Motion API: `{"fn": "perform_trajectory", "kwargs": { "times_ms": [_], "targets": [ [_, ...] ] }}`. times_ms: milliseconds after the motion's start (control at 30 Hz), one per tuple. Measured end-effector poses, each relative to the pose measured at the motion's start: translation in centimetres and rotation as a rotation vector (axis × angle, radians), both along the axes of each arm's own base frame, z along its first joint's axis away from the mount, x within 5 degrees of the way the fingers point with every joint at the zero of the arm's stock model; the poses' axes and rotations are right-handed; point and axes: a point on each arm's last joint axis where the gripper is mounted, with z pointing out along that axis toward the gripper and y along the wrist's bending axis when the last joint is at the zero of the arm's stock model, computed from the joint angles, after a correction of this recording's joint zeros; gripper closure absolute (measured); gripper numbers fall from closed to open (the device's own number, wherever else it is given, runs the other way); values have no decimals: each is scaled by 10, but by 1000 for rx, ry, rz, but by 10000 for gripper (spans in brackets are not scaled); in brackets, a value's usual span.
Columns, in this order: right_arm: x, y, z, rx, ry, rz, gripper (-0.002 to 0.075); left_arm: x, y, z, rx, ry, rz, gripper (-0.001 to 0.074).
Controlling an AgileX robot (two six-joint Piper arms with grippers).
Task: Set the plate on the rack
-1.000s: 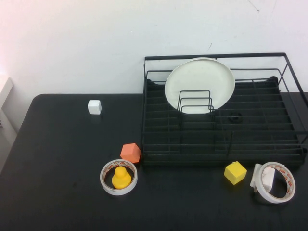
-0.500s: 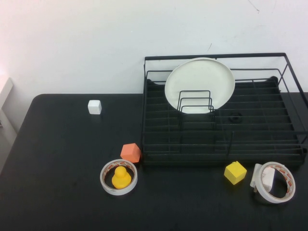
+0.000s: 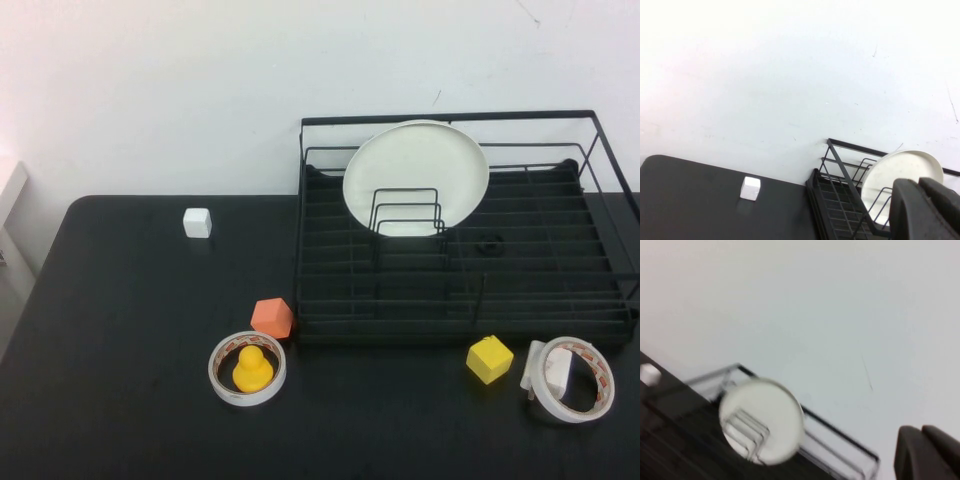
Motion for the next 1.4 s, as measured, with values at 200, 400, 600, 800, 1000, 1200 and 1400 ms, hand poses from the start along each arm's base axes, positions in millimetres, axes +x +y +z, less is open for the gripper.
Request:
{"fn": "perform_trajectory", "kwargs": {
  "times_ms": [200, 400, 600, 800, 1000, 1200, 1400],
  "targets": [
    [-6, -16, -50, 72, 234, -205, 727, 0, 0, 0, 0, 0, 0, 736],
    [-15, -41, -91, 199, 224, -510, 727, 0, 0, 0, 0, 0, 0, 736],
    [-12, -44, -128, 364, 64, -529, 727, 0, 0, 0, 0, 0, 0, 736],
    [-11, -42, -144, 378, 173, -507, 727, 0, 0, 0, 0, 0, 0, 736],
    [-13, -37, -154, 398, 316, -428, 727, 0, 0, 0, 0, 0, 0, 736],
    [-14, -37, -157, 401, 356, -439, 728, 0, 0, 0, 3, -1, 0, 736],
    [-14, -37, -157, 420, 364, -442, 728, 0, 0, 0, 3, -1, 0, 736]
  ]
}}
